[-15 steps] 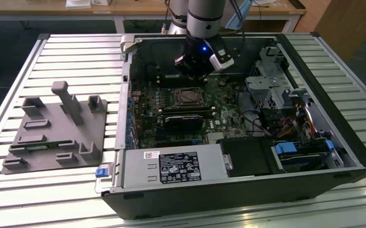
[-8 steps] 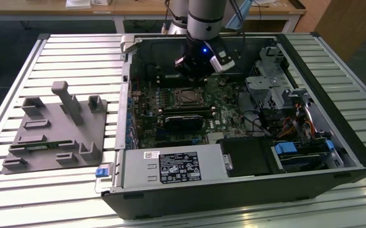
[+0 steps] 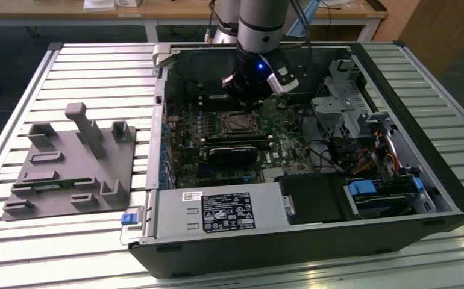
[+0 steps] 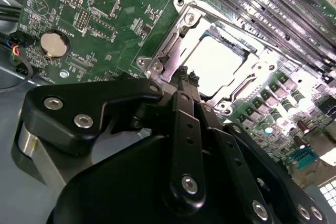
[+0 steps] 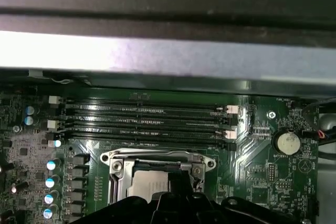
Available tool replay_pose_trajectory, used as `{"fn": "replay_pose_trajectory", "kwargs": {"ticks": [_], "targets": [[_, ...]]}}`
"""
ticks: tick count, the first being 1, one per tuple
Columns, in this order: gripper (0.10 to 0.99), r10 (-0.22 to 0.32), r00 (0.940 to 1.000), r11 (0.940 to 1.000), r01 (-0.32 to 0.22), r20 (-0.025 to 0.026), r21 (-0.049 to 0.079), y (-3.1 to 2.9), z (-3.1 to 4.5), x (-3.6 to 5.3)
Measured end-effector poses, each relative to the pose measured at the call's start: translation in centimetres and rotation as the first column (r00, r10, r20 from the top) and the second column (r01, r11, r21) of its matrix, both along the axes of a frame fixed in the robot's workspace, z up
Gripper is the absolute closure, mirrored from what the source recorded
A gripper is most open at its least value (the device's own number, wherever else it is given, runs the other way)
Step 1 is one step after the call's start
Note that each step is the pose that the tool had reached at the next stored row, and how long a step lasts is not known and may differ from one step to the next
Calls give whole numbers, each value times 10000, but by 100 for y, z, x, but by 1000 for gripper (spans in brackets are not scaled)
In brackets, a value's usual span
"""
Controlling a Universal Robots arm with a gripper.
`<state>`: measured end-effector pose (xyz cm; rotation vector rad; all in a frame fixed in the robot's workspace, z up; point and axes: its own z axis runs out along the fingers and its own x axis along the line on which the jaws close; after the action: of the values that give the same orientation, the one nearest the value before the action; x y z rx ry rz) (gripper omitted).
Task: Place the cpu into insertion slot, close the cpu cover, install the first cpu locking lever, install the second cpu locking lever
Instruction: 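Install the second cpu locking lever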
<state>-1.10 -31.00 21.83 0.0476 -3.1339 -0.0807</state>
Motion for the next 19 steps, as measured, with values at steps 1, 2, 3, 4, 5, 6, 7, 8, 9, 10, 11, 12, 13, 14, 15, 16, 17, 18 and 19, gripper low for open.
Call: {"fn": "replay_pose_trajectory", "kwargs": {"ticks": [1,2,3,4,5,6,7,8,9,10,11,12,13,14,15,16,17,18,19], "targets": [[980,0,10000,10000,0,0,-1,-4,3,0],[980,0,10000,10000,0,-1,-1,-8,13,0],[980,-1,10000,10000,1,-1,-1,-10,26,0],[980,-1,10000,10000,1,-1,-1,-11,45,0],[980,0,10000,10000,0,0,0,-11,68,0],[980,1,10000,10000,-1,0,1,-11,99,0],[980,0,10000,10000,0,-3,-2,-11,134,0],[980,0,10000,10000,0,-3,-1,-11,164,0],[980,0,10000,10000,0,-3,-1,-11,186,0],[980,0,10000,10000,0,-3,0,-13,191,0],[980,2,10000,10000,-2,-3,1,-17,191,0],[980,2,10000,10000,-2,-3,1,-29,191,1],[980,1,10000,10000,-1,-3,4,-51,191,0],[980,1,10000,10000,-1,-2,11,-76,191,0],[980,1,10000,10000,-1,-3,18,-105,191,0],[980,1,10000,10000,-1,-3,23,-135,191,0],[980,0,10000,10000,0,-4,27,-169,192,0],[980,0,10000,10000,0,-6,35,-198,191,0],[980,0,10000,10000,0,-13,48,-225,191,0]]}}
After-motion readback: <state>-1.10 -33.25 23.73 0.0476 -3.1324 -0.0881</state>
